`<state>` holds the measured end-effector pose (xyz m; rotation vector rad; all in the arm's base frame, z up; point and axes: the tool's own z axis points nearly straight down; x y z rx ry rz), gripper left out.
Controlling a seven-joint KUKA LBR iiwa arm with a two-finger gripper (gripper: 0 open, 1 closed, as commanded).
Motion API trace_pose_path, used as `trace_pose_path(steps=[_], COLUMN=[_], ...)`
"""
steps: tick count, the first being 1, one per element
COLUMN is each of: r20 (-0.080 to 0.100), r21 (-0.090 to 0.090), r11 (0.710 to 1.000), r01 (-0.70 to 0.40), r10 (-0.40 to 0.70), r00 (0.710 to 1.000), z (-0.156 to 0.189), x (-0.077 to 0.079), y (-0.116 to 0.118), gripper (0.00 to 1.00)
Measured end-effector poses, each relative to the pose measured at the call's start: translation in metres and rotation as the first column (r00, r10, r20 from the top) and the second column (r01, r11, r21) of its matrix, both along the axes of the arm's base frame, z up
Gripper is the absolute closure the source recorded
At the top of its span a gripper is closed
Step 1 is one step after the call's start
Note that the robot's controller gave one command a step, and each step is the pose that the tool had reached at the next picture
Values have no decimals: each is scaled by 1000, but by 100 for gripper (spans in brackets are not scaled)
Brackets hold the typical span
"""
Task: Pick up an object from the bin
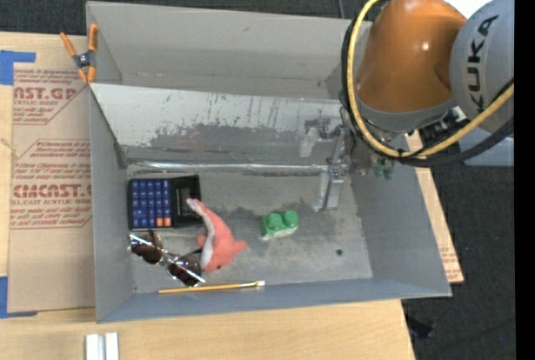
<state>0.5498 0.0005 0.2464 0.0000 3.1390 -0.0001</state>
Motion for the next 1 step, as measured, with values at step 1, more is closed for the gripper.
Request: trace_pose_path(steps=[1], r20=[0], r21=[0], r11=[1000], r01=[0], r10=[0], r00=[1000], z=[0], x=[0], y=[0], gripper=[0])
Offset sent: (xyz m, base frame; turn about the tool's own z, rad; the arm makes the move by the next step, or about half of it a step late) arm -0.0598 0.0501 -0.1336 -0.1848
